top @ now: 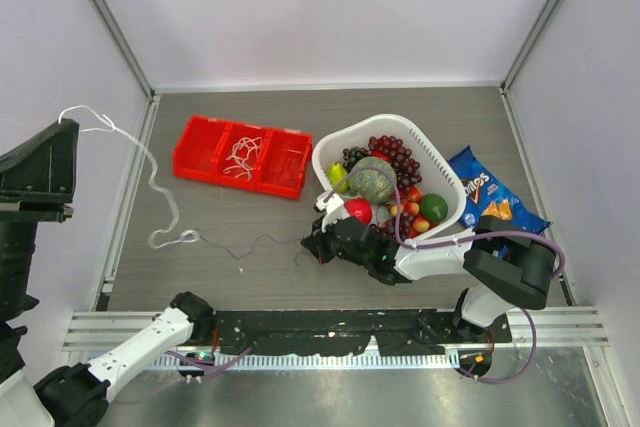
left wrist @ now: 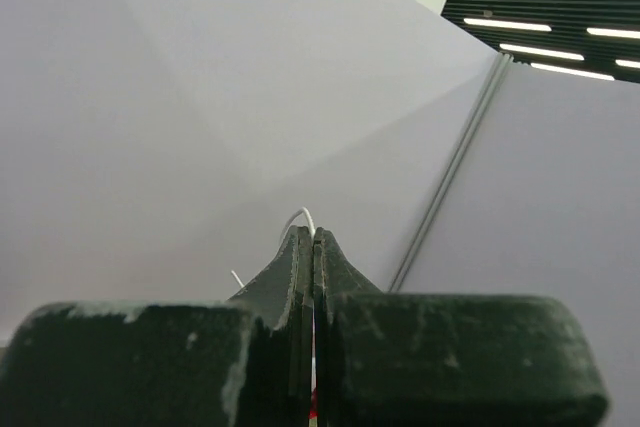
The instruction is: Untangle the cables
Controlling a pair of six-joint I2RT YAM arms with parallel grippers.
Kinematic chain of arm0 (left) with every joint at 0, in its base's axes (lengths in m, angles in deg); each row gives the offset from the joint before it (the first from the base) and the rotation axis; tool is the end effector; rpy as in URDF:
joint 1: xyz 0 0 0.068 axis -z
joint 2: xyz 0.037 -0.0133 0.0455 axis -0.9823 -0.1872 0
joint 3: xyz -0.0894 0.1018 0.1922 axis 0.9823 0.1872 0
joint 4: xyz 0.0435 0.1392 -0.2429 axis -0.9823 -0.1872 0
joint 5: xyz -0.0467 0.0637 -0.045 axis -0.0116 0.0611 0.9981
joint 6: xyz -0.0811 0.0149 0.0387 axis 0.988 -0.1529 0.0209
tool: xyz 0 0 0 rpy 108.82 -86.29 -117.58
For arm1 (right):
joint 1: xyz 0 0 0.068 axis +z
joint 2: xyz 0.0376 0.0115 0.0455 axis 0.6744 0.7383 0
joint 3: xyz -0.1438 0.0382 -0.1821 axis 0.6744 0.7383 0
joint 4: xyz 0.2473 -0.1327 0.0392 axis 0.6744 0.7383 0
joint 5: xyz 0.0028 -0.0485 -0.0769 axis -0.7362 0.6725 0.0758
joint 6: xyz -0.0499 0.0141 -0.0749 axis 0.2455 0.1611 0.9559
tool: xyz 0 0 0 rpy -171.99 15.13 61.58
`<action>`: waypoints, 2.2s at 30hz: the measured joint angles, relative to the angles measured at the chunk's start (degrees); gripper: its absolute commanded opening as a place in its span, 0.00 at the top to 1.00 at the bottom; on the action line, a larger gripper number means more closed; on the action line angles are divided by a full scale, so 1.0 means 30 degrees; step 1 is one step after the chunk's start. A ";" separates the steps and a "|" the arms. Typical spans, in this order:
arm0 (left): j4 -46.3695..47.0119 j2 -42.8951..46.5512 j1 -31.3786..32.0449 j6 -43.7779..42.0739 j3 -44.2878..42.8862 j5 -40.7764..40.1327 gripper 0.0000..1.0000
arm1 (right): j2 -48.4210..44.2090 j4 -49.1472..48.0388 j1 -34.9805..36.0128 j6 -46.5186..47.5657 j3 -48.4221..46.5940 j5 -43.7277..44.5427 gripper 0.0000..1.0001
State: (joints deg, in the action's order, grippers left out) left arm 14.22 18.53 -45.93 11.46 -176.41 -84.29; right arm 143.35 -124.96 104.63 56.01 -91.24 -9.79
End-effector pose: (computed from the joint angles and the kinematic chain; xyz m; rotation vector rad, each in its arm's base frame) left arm 0.0431 -0.0049 0.6093 -0.0930 1.0377 -0.6989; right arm 0.1761 0.3135 0.0908 -0.6297 1.9421 0.8393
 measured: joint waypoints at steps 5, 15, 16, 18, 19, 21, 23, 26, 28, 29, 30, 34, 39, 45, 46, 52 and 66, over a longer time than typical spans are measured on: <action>0.0066 -0.0539 0.0000 -0.0423 -0.0459 -0.0750 1.00 | 0.0007 0.0743 0.0087 -0.0306 0.0066 0.0474 0.99; -0.0517 -0.2739 0.0000 -0.0736 -0.0430 -0.1501 1.00 | -0.0102 0.3031 0.0160 0.0058 -0.0233 0.1486 0.69; -0.0525 -0.2783 0.0000 -0.0685 -0.0430 -0.1501 1.00 | -0.0197 0.3417 0.0153 0.0240 -0.0306 0.1362 0.52; -0.0488 -0.2776 0.0000 -0.0583 -0.0342 -0.1435 1.00 | -0.0634 0.3963 0.0248 0.0874 -0.0372 0.0554 0.35; -0.0415 -0.2725 0.0000 -0.0488 -0.0240 -0.1377 1.00 | -0.1005 0.4153 0.0328 0.1231 -0.0415 0.0124 0.33; -0.0364 -0.2674 0.0000 -0.0248 -0.0073 -0.1297 1.00 | -0.1843 0.4291 0.0430 0.1741 -0.0699 -0.0896 0.29; -0.0364 -0.2681 0.0000 -0.0095 0.0066 -0.1180 1.00 | -0.2448 0.4204 0.0546 0.2142 -0.1588 -0.1617 0.27; -0.0379 -0.2725 0.0000 0.0233 0.0131 -0.0896 1.00 | -0.2455 0.3861 0.0590 0.2543 -0.3752 -0.2302 0.27; -0.0372 -0.2725 0.0000 0.0372 0.0131 -0.0758 1.00 | -0.2018 0.3468 0.0525 0.2659 -0.5515 -0.2688 0.27; -0.0372 -0.2718 0.0000 0.0423 0.0131 -0.0678 1.00 | -0.1647 0.3155 0.0466 0.2667 -0.6390 -0.2812 0.27; -0.0372 -0.2718 0.0000 0.0481 0.0124 -0.0619 1.00 | -0.1209 0.2871 0.0430 0.2608 -0.7169 -0.2885 0.27; -0.0364 -0.2696 0.0000 0.0758 0.0124 -0.0335 1.00 | 0.0619 0.1428 0.0306 0.1960 -0.8735 -0.3286 0.27; -0.0182 -0.2681 0.0000 0.0801 0.0095 -0.0029 1.00 | 0.3694 -0.0517 0.0226 0.0204 -0.9078 -0.5107 0.27; 0.0546 -0.2681 0.0000 0.0874 0.0058 0.0372 1.00 | 0.5909 -0.3541 0.0240 -0.1668 -0.8357 -0.6426 0.28; 0.0721 -0.2681 0.0000 0.0903 0.0058 0.0444 1.00 | 0.6215 -0.4153 0.0240 -0.1953 -0.8364 -0.6601 0.28; 0.1392 -0.2681 0.0000 0.1253 0.0058 0.0729 1.00 | 0.7949 -0.6091 0.0372 -0.3009 -0.9610 -0.7009 0.28; 0.1923 -0.3024 0.0000 0.2004 -0.0146 0.1639 1.00 | 1.0229 -0.4991 0.0532 -0.3126 -1.2932 -0.3716 0.37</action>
State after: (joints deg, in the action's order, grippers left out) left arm 20.00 9.46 -45.93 17.47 -176.84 -79.38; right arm 174.04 -139.93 106.22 46.63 -130.04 -20.93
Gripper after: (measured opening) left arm 0.009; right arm 0.629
